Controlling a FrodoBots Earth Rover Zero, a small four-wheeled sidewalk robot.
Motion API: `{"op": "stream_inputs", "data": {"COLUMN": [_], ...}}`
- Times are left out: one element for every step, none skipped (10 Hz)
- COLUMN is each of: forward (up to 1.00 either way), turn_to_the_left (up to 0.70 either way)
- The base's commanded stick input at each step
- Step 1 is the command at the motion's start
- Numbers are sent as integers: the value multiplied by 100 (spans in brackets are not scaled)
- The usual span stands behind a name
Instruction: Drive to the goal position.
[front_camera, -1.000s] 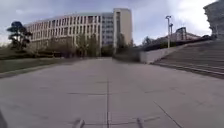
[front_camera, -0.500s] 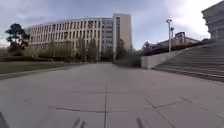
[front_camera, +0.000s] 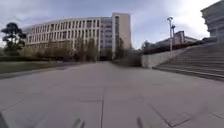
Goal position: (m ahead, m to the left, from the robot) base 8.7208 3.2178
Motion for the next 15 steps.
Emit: {"op": "stream_inputs", "data": {"forward": [100, 100, 100, 100, 100, 100, 100, 100, 100, 100, 100, 100, 100, 100, 100], "turn_to_the_left": [0, 0, 0, 0, 0, 0, 0, 0, 0, 0, 0, 0, 0, 0, 0]}}
